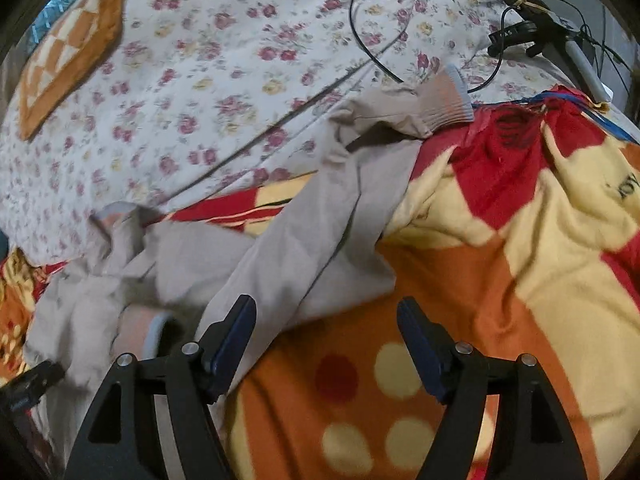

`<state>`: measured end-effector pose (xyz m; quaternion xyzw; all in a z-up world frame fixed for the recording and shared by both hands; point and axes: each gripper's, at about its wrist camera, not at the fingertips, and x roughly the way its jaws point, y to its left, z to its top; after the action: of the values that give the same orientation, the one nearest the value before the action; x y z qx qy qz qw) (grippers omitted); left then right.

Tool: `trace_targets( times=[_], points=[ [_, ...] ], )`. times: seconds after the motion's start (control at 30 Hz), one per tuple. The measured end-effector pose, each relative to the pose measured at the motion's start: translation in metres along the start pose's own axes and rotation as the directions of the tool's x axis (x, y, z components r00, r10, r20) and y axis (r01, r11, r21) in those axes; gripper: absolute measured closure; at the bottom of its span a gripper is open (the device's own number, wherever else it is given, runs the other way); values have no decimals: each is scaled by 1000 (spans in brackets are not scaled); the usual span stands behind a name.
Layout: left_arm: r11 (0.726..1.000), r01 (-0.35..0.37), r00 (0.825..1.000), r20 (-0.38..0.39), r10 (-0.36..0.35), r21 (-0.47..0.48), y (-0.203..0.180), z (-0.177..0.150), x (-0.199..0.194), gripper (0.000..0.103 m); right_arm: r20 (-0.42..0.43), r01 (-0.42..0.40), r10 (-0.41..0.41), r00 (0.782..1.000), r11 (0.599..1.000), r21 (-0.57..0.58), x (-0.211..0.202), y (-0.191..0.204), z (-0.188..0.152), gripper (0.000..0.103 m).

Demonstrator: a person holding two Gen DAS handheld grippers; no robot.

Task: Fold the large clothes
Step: 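Grasp the other sleeve cuff with the right tool and lift it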

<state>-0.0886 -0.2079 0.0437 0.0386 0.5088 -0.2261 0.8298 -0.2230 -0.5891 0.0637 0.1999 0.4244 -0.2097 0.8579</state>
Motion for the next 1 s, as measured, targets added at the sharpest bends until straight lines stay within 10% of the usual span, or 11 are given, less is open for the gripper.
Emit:
trace_targets(
  times=[0.63,1.0],
  points=[
    [999,-49,997,59,48,23,-3,10,-2,26,-6,-31,31,1000,995,-93,1,29,-13,28],
    [998,-56,997,53,55,29,4,-1,17,18,108,-33,20,994,993,113,24,-19,49,25]
  ],
)
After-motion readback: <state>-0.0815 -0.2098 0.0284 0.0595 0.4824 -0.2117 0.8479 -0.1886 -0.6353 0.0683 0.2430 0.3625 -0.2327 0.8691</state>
